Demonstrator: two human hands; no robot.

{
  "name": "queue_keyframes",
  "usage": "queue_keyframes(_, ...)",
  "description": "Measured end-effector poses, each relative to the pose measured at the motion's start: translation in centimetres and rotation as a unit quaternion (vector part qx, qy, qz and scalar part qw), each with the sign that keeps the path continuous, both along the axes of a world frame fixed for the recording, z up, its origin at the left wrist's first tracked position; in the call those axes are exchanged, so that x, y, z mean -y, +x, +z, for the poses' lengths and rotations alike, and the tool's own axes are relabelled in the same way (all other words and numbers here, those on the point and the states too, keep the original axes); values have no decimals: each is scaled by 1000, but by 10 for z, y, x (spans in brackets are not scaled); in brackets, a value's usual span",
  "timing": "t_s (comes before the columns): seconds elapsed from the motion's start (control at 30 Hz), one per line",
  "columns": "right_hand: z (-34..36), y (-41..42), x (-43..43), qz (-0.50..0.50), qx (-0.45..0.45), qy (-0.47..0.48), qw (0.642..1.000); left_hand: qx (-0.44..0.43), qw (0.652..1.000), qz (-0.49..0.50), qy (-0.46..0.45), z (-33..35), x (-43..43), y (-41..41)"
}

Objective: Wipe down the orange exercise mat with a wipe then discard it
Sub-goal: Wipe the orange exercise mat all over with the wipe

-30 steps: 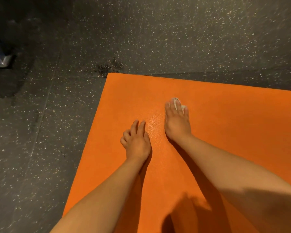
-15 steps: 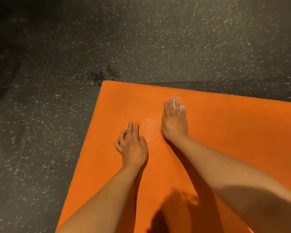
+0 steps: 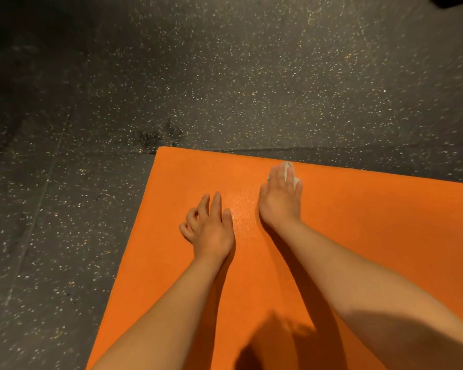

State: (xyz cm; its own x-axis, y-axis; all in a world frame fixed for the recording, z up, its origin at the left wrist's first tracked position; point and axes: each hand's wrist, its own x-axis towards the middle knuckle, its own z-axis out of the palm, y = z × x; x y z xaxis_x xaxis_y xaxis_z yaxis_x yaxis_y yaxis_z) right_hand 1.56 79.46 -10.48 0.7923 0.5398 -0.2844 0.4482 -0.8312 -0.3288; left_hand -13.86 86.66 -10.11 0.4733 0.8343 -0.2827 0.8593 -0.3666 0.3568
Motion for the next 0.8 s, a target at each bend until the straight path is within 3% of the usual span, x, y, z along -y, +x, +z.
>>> queue_keyframes(0.2, -4, -23, -21, 246, 24, 32, 969, -13, 1000, 15, 15, -6, 3, 14)
queue_keyframes(0.4, -6, 28, -33, 24, 11, -2, 1000, -19, 1000, 12, 0, -9, -2, 16)
queue_keyframes(0.57, -5, -20, -55, 191, -11, 69, 979, -11, 999, 7, -29, -5, -11, 14)
queue_keyframes(0.67, -7, -51, -44, 266, -21, 75, 961, 34, 999, -24, 0, -2, -26, -9)
queue_keyframes(0.73, -9, -71, -30, 292, -12, 85, 953, 56, 997, 29, 39, -3, -36, -37)
queue_keyframes(0.8, -12, -90, -17, 295, -17, 100, 950, 17, 992, 112, 59, -5, -40, -68)
